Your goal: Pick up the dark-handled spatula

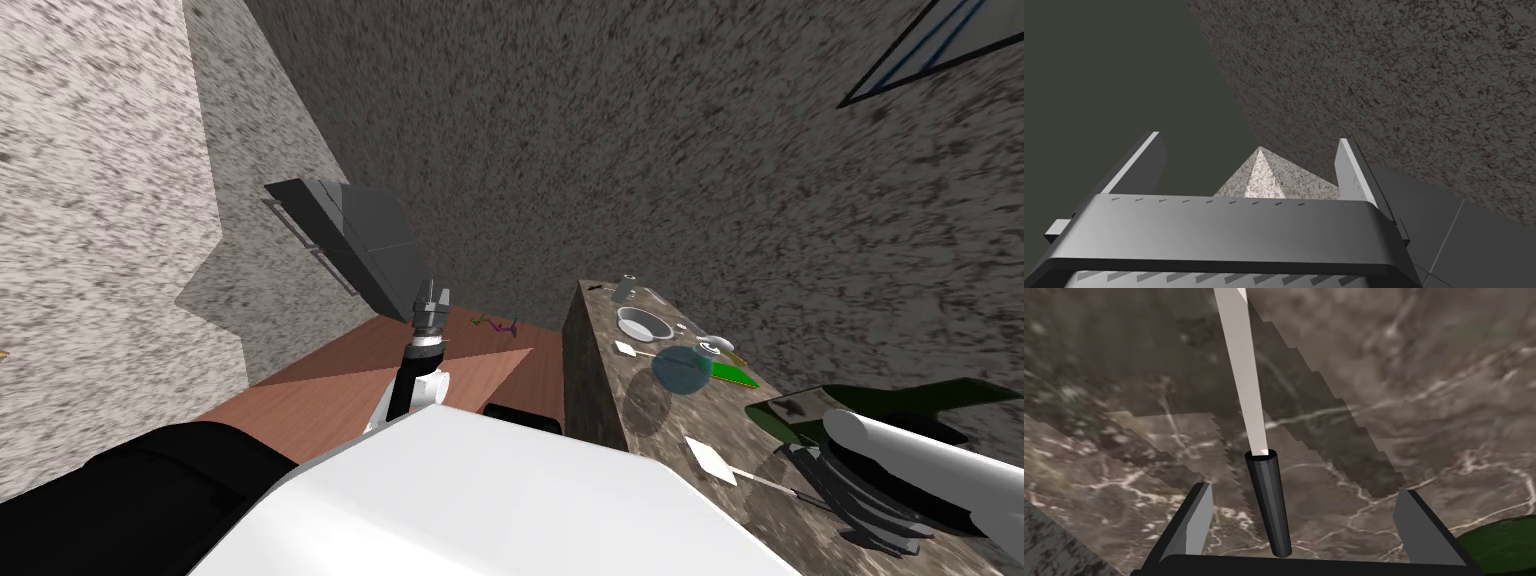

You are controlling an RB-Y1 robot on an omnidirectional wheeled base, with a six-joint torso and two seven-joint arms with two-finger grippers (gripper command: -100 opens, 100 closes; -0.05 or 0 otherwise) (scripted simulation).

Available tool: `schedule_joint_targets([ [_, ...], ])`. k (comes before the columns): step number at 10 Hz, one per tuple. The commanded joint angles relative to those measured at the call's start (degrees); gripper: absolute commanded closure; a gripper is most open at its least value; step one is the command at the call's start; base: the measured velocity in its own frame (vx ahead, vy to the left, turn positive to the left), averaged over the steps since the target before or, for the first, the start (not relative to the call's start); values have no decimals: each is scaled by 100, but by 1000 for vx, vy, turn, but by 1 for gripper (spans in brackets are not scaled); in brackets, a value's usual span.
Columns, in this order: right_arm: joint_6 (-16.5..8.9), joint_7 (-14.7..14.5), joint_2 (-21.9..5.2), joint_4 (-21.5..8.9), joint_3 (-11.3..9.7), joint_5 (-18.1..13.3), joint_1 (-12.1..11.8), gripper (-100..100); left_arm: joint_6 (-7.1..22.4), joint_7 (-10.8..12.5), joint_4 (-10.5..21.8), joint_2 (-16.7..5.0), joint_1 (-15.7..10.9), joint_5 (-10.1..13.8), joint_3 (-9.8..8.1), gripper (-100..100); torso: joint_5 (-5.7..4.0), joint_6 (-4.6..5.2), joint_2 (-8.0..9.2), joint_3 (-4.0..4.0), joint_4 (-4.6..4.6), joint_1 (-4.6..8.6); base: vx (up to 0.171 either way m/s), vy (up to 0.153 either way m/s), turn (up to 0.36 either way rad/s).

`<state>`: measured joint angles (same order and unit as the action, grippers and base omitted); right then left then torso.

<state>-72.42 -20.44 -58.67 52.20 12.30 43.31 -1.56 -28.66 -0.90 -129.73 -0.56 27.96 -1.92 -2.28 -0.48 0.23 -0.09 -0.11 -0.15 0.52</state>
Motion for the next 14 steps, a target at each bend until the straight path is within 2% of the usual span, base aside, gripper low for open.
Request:
schedule_joint_targets([
  [1, 13, -35, 0, -227, -17, 2, 49, -100, 0, 0, 0, 0, 0, 0, 0, 0, 0, 0, 0, 0, 0, 0, -27, 27, 88],
  [2, 143, 80, -94, -413, 117, 101, 5, -100, 0, 0, 0, 0, 1, 0, 0, 0, -7, 6, -17, -12, -7, 2, -83, 74, 271],
  [3, 143, 80, -94, -575, 117, 101, 5, -100, 0, 0, 0, 0, -1, 0, 1, 0, -9, -4, -9, -8, -6, -12, -37, 33, 121],
  [4, 143, 80, -94, -723, 117, 101, 5, -100, -1, 0, -1, 0, 2, 0, -1, 0, -40, -3, 58, -71, -19, -39, -32, 29, 106],
  [5, 143, 80, -94, -778, 117, 101, 5, -100, -1, 0, -1, 0, 2, 0, -1, 0, -71, -11, 123, -101, -24, -66, -35, 31, 114],
  [8, 143, 80, -94, -778, 117, 101, 5, -100, 0, 0, -1, 0, 2, 0, -1, 0, -188, -65, 285, -208, -45, -141, -20, 18, 65],
  [11, 143, 80, -94, -778, 117, 101, 5, -100, 0, 0, -1, 0, 2, 0, -1, 0, -229, -94, 344, -253, -53, -174, -8, 8, 27],
  [12, 53, 367, -127, -1062, 306, -47, 89, -100, 0, 0, -1, 0, 2, 0, -1, 0, -237, -101, 359, -265, -54, -182, -32, 29, 105],
  [14, 53, 579, -127, -1105, 306, -47, 89, -100, -1, 0, -1, 0, 2, 0, -1, 0, -287, -112, 482, -330, -69, -248, -28, 25, 91],
])
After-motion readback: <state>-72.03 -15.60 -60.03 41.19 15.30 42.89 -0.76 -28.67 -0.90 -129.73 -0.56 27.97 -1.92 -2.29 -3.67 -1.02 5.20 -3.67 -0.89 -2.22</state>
